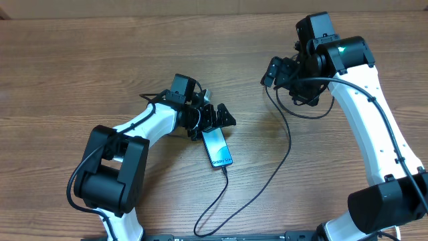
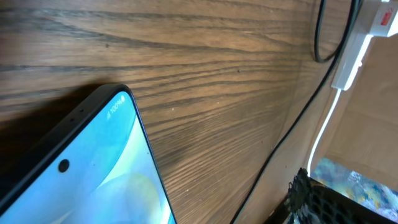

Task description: Plug charger to phone and switch on socket

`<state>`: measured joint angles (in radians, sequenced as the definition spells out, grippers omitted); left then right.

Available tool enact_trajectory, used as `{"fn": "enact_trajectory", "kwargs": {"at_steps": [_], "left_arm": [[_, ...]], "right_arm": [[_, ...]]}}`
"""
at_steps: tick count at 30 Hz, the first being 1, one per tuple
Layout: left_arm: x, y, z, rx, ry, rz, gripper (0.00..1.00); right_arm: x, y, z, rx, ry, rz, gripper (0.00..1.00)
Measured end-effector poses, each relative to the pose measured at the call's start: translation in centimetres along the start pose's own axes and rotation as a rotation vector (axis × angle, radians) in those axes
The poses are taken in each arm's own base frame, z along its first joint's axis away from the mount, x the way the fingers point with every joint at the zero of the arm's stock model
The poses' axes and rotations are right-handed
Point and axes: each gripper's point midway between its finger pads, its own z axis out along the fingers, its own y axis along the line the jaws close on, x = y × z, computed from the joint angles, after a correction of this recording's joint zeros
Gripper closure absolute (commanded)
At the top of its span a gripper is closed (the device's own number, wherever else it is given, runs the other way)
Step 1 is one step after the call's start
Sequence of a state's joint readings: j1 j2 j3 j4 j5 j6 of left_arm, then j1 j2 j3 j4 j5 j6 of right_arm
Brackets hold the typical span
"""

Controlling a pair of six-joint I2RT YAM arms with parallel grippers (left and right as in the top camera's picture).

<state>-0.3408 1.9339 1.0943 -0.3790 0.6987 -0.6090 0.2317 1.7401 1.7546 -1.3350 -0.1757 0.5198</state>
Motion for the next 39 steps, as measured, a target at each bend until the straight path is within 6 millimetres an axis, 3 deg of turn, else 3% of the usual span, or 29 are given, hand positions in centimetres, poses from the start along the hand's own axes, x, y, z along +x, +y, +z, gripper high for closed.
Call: {"fn": "enact_trajectory", "kwargs": {"at_steps": [39], "left_arm": [[-0.67, 0.27, -0.22, -0.03, -0.034, -0.12, 0.0]], "right_arm": [[-0.15, 0.1, 0.0, -0.004, -0.006, -0.001, 0.07]]}}
